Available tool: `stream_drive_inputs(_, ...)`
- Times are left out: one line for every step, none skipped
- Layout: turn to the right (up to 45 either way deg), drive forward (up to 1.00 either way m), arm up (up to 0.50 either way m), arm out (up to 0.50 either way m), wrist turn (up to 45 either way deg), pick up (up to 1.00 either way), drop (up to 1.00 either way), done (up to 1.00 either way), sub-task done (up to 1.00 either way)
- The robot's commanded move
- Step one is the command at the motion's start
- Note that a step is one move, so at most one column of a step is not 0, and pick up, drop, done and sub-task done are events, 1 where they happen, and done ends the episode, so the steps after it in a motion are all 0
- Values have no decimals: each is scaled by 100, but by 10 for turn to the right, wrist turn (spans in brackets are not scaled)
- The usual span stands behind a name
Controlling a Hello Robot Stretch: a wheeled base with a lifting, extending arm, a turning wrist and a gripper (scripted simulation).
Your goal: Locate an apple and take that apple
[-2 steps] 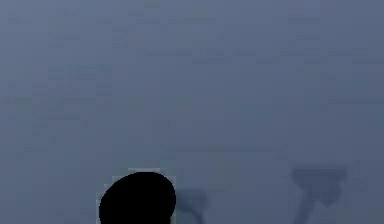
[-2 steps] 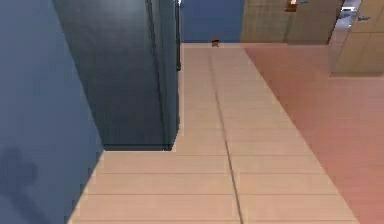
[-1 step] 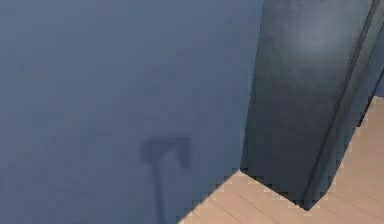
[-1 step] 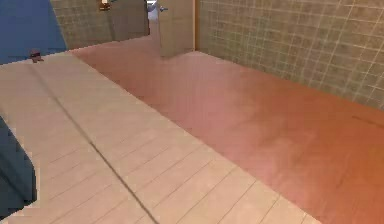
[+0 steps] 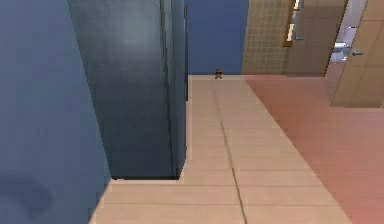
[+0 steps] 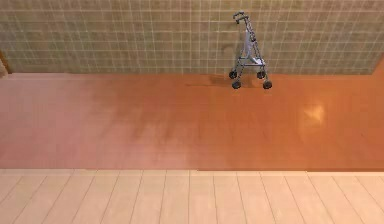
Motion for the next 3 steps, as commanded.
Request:
stream_drive_inputs(210, 0, 0, 0, 0, 0, 0, 0, 0)
stream_drive_inputs(30, 0, 0, 0, 0, 0, 0, 0, 0)
stream_drive_inputs(0, 100, 0, 0, 0, 0, 0, 0, 0)
